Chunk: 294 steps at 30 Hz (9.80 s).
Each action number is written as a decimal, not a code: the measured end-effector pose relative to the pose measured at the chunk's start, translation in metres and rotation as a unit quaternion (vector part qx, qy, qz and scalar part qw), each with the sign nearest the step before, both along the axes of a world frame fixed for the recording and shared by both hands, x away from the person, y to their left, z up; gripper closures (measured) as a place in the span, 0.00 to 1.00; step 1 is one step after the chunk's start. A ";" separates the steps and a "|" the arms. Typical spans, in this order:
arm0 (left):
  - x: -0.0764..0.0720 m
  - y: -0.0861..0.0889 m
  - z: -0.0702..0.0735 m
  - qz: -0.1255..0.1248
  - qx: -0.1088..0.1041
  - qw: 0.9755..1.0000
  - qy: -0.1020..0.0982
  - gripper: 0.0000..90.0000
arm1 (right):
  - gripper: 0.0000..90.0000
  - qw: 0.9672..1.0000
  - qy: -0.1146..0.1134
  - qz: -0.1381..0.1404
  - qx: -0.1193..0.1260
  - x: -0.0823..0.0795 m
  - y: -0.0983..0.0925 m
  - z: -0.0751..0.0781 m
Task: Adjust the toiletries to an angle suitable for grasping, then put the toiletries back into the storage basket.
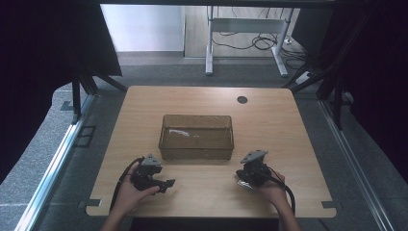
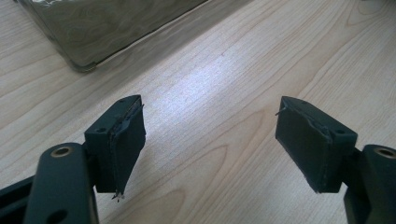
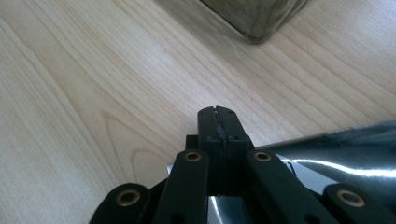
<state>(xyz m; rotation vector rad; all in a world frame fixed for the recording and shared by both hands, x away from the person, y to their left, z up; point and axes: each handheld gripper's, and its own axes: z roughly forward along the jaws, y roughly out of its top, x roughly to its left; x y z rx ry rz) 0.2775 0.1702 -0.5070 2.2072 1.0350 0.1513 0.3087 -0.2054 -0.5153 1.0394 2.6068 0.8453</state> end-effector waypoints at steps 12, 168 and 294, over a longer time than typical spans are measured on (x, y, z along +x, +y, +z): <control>0.000 -0.001 -0.001 -0.001 0.004 1.000 0.001 0.27 | 1.00 1.000 0.004 -0.013 0.003 -0.010 -0.017 0.001; -0.002 -0.012 -0.005 -0.022 0.007 1.000 0.011 0.27 | 0.50 0.977 0.129 0.084 -0.150 0.066 -0.032 0.069; -0.001 -0.008 -0.003 -0.021 0.002 1.000 0.007 0.27 | 0.51 0.961 0.070 0.235 -0.130 0.155 0.133 0.106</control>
